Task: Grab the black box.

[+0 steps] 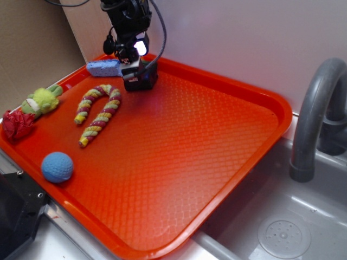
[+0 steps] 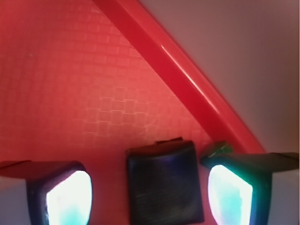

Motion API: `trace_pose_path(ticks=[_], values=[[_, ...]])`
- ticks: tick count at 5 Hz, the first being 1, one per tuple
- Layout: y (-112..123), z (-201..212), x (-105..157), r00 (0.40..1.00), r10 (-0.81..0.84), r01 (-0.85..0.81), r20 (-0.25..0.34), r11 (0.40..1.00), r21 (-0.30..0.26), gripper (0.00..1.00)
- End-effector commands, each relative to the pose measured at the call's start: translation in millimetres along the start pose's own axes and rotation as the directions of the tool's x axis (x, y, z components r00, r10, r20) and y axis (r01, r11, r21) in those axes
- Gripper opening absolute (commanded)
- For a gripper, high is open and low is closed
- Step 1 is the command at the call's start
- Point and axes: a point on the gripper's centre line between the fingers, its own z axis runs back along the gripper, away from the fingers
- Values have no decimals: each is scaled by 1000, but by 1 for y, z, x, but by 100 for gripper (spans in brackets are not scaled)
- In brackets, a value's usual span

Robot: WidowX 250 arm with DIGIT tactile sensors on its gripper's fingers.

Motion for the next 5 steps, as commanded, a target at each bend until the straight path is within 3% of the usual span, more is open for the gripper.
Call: trace_pose_path(ticks=[1, 2, 3, 4, 5], values=[[25, -10, -4, 999, 33, -33, -34, 999, -17, 100], [6, -18, -12, 997, 4, -9, -81, 998, -63, 100], [-14, -10, -15, 996, 4, -10, -85, 998, -60, 100], [-29, 1, -19, 997, 26, -31, -67, 997, -66, 0], [-53, 14, -18, 999, 26, -28, -30, 996, -85, 0]])
